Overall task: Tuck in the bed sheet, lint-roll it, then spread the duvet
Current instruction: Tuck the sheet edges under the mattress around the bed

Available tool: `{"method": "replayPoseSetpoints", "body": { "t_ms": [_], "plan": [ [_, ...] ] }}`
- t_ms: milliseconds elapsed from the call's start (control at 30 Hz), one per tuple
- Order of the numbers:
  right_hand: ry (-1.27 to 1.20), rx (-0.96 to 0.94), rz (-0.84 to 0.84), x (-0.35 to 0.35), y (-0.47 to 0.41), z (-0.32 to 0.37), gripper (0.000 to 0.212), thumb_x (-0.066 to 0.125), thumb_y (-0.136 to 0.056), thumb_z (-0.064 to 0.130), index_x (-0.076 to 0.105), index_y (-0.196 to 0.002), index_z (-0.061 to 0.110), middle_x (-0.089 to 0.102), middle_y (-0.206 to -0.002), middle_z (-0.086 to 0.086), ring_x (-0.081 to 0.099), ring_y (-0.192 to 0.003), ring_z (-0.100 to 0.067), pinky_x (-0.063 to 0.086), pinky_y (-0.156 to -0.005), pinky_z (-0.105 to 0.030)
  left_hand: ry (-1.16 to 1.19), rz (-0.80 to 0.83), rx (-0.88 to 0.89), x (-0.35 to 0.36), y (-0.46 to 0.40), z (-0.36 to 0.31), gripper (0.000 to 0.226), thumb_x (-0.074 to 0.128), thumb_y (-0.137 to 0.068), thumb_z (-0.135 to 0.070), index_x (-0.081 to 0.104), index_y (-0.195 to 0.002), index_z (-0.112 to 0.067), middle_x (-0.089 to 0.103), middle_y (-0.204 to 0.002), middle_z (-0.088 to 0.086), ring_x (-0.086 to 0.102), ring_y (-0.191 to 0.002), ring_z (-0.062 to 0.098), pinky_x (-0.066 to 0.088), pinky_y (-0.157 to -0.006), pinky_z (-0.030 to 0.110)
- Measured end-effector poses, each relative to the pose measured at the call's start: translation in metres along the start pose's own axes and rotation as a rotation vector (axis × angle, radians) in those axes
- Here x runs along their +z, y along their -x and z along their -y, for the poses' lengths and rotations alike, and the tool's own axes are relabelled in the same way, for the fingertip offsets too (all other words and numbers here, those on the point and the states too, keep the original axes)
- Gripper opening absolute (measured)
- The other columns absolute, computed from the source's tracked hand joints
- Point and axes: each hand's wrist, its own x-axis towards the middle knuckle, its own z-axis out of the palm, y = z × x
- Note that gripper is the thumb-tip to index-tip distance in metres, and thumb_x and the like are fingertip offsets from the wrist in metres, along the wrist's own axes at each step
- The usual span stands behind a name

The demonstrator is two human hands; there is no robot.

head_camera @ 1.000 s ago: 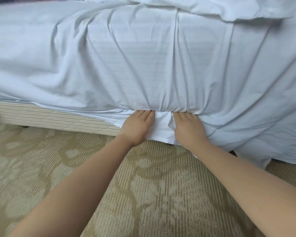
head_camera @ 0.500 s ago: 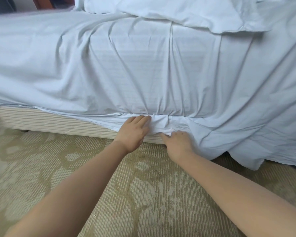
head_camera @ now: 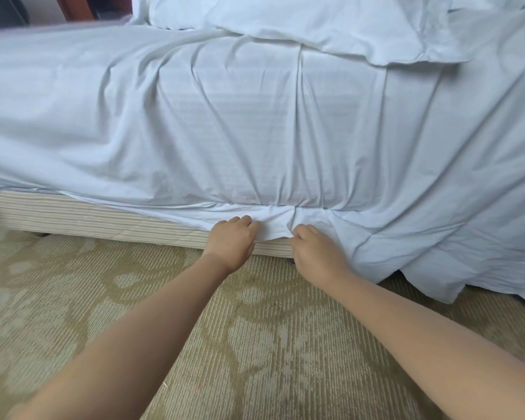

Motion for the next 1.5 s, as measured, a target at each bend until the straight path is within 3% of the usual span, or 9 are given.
{"method": "replayPoseSetpoints", "body": {
  "t_ms": [133,333,533,633,800,933,1067,1200,1500],
  "plan": [
    [-0.188,0.060,-0.277,-0.013,-0.014,-0.007,0.021,0.070,-0.065,-0.016,0.067,-0.078,0.001,0.056,-0.077,-0.010,0.052,-0.051,-0.028,0.043,-0.039,-0.032,0.101,-0.074,-0.157,-0.007,-0.005,-0.004,0.022,0.045,-0.096,-0.026,0.050,-0.113,-0.013,0.058,-0.107,0.006,0.059,-0.094,0.032,0.035,-0.062,0.034],
    [-0.154,0.150,-0.220,-0.021,-0.014,-0.005,0.034,0.028,-0.102,0.024,0.052,-0.120,0.008,0.052,-0.114,-0.010,0.049,-0.098,-0.025,0.042,-0.083,-0.036,0.475,-0.449,-0.217,-0.008,-0.016,0.002,0.018,0.056,-0.088,-0.001,0.064,-0.104,-0.001,0.062,-0.104,0.017,0.062,-0.079,0.039,0.050,-0.063,0.044],
    [0.138,0.127,-0.059,0.003,0.004,-0.013,0.066,0.076,-0.063,0.000,0.058,-0.126,-0.003,0.058,-0.130,-0.019,0.060,-0.113,-0.033,0.043,-0.101,-0.039,0.242,-0.459,-0.052,0.018,-0.008,0.004,0.035,0.057,-0.077,0.000,0.066,-0.111,0.004,0.069,-0.095,0.015,0.067,-0.076,0.033,0.053,-0.059,0.037],
    [0.219,0.136,-0.070,0.006,0.003,-0.012,0.049,0.048,-0.085,0.020,0.056,-0.129,-0.001,0.056,-0.135,-0.014,0.055,-0.123,-0.028,0.022,-0.110,-0.038,0.122,-0.377,0.005,0.029,0.000,0.005,0.052,0.040,-0.082,-0.015,0.056,-0.126,0.007,0.064,-0.120,0.021,0.062,-0.111,0.035,0.047,-0.097,0.045],
    [0.206,0.267,0.004,-0.003,-0.021,-0.001,0.062,0.050,-0.093,0.043,0.041,-0.142,0.005,0.048,-0.142,-0.010,0.040,-0.134,-0.025,0.015,-0.115,-0.036,0.080,-0.163,-0.036,0.037,0.004,0.002,0.076,0.029,-0.084,-0.041,0.026,-0.148,0.000,0.036,-0.150,0.016,0.031,-0.141,0.029,0.017,-0.117,0.042],
    [0.165,0.387,0.015,-0.004,-0.046,0.010,0.055,0.038,-0.095,0.046,0.041,-0.137,0.010,0.047,-0.141,-0.009,0.035,-0.134,-0.024,0.016,-0.114,-0.036,0.120,-0.101,-0.062,0.024,-0.009,0.002,0.088,0.020,-0.077,-0.053,0.018,-0.151,-0.006,0.025,-0.156,0.012,0.019,-0.146,0.025,0.002,-0.120,0.034],
    [0.163,0.389,0.045,-0.001,-0.048,0.007,0.049,0.043,-0.093,0.040,0.045,-0.133,0.011,0.050,-0.138,-0.007,0.038,-0.132,-0.023,0.019,-0.113,-0.034,0.150,-0.112,-0.141,0.010,-0.032,-0.001,0.073,0.033,-0.074,-0.058,0.049,-0.127,-0.012,0.056,-0.128,0.009,0.044,-0.124,0.026,0.021,-0.111,0.035],
    [0.178,0.371,0.083,-0.007,-0.049,0.008,0.048,0.047,-0.091,0.037,0.043,-0.133,0.012,0.050,-0.137,-0.006,0.039,-0.131,-0.023,0.020,-0.112,-0.034,0.251,0.026,-0.122,-0.004,-0.043,0.013,0.055,0.058,-0.083,-0.047,0.051,-0.126,-0.014,0.056,-0.130,0.011,0.048,-0.122,0.029,0.033,-0.101,0.035],
    [0.209,0.309,0.111,-0.014,-0.029,0.032,0.064,0.040,-0.092,0.019,0.018,-0.148,-0.002,0.031,-0.150,-0.018,0.026,-0.140,-0.031,0.010,-0.119,-0.040,0.181,-0.063,-0.031,-0.015,-0.008,0.024,0.053,0.047,-0.091,-0.016,0.040,-0.144,-0.013,0.042,-0.147,0.003,0.038,-0.134,0.023,0.031,-0.105,0.033]
  ]
}}
